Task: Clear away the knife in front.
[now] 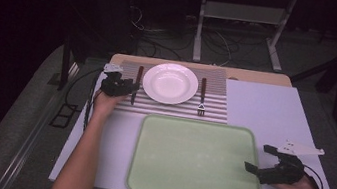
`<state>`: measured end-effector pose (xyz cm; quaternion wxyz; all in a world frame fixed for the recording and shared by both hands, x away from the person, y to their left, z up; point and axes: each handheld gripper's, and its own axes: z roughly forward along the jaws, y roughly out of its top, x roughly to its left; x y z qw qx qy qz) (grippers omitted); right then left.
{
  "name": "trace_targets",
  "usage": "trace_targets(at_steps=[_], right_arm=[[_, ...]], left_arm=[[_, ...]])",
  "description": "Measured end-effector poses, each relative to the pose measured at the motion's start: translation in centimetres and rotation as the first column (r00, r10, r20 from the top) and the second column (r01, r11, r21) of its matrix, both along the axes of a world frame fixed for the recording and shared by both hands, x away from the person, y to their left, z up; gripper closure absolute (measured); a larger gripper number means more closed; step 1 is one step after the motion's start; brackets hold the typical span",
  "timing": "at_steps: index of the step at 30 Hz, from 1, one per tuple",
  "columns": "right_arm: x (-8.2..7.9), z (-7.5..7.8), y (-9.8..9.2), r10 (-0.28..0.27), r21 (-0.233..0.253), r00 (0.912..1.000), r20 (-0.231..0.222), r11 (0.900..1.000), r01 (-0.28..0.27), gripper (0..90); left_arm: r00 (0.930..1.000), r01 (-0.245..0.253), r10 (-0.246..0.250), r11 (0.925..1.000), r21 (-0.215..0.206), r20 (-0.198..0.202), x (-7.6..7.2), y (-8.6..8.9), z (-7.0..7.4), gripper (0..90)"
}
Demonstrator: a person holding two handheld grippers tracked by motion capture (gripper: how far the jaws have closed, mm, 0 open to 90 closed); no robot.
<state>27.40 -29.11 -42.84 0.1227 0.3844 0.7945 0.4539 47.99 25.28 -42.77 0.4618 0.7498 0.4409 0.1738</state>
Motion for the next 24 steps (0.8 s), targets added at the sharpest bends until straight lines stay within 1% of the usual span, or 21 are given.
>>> trace_targets(at_steps=[1, 2, 3, 5, 7, 8, 10, 11, 14, 18, 20, 24], right_arm=[[0.0, 0.0, 0.0, 0.000, 0.000, 1.0000, 0.000, 1.000, 0.000, 0.0], [0.0, 0.0, 0.0, 0.001, 0.001, 1.0000, 0.002, 1.000, -0.001, 0.0], [0.0, 0.0, 0.0, 0.001, 0.001, 1.0000, 0.002, 1.000, -0.001, 0.0], [-0.1, 0.0, 0.0, 0.002, 0.001, 1.0000, 0.003, 1.000, -0.002, 0.0], [-0.1, 0.0, 0.0, 0.002, 0.002, 1.0000, 0.002, 1.000, -0.002, 0.0], [0.0, 0.0, 0.0, 0.002, 0.002, 1.0000, 0.001, 1.000, -0.002, 0.0], [0.0, 0.0, 0.1, 0.003, 0.001, 1.0000, -0.002, 1.000, -0.003, 0.0], [0.0, 0.0, 0.1, 0.003, 0.001, 1.0000, -0.002, 1.000, -0.003, 0.0], [0.0, 0.0, 0.1, 0.001, -0.003, 1.0000, -0.004, 1.000, -0.001, 0.0], [0.0, 0.0, 0.1, -0.004, 0.000, 1.0000, -0.002, 1.000, 0.004, 0.0], [0.0, 0.0, 0.1, -0.003, 0.000, 1.0000, -0.003, 1.000, 0.003, 0.0], [0.0, -0.1, 0.1, -0.003, 0.000, 1.0000, -0.005, 1.000, 0.003, 0.0]], left_arm=[[1.0000, -0.007, 0.007, 1.0000, 0.007, -0.005, 0.0, 0.0, -0.1, 55.8], [0.9999, -0.012, 0.012, 0.9999, 0.008, -0.008, 0.1, 0.0, -0.1, 60.6], [0.9998, -0.014, 0.014, 0.9999, 0.009, -0.011, 0.1, 0.1, -0.2, 60.6], [0.9998, -0.015, 0.015, 0.9998, 0.013, -0.015, 0.1, 0.0, -0.2, 65.0], [0.9999, -0.014, 0.014, 0.9995, 0.029, -0.010, 0.1, -0.1, -0.3, 70.7], [0.9998, -0.012, 0.013, 0.9991, 0.040, -0.013, 0.1, -0.3, -0.3, 77.5], [0.9999, -0.012, 0.013, 0.9989, 0.045, -0.011, 0.2, -0.5, -0.4, 83.2], [0.9998, -0.011, 0.011, 0.9986, 0.052, -0.014, 0.2, -0.6, -0.5, 83.2], [0.9993, -0.006, 0.009, 0.9976, 0.068, -0.035, 0.4, -0.9, -1.0, 89.3], [0.9984, -0.010, 0.015, 0.9961, 0.088, -0.055, 0.7, -1.0, -1.5, 89.4], [0.9980, -0.010, 0.016, 0.9959, 0.090, -0.061, 0.8, -1.1, -1.7, 89.5], [0.9974, -0.012, 0.021, 0.9926, 0.121, -0.069, 0.9, -1.5, -2.0, 89.4]])
